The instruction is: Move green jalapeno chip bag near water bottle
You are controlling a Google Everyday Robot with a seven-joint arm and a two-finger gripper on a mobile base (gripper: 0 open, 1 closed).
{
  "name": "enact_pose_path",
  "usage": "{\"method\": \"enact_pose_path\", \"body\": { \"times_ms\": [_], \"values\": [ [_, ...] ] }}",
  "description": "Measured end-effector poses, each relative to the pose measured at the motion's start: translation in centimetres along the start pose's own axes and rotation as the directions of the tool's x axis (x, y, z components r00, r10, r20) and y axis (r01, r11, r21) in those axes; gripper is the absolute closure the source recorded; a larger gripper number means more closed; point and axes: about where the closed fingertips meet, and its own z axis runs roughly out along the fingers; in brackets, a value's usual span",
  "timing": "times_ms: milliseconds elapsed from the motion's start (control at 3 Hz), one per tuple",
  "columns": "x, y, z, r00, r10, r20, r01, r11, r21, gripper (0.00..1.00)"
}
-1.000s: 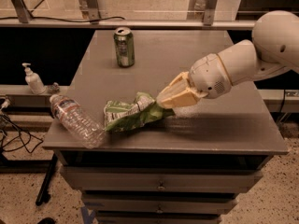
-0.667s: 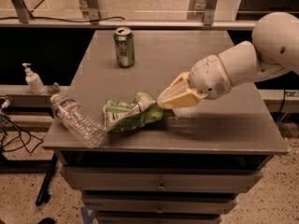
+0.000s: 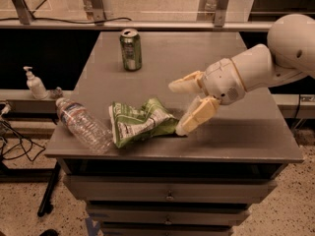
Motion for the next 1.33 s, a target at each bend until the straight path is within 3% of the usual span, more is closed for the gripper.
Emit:
{"method": "enact_pose_path", "body": {
  "times_ms": [333,667,1000,1333],
  "values": [
    [0.3,-0.3,-0.7,1.000,-0.001,-0.008,0.001,0.9998,0.019,0.00],
    [1.1,-2.3,-3.9,0.999,0.018,-0.043,-0.013,0.9944,0.104,0.00],
    [1.2,-5.7,-9.3,0.993,0.004,-0.121,0.025,0.9714,0.236,0.00],
    [1.2,-8.7,-15.8,0.975,0.029,-0.222,0.059,0.9237,0.379,0.00]
  ]
}}
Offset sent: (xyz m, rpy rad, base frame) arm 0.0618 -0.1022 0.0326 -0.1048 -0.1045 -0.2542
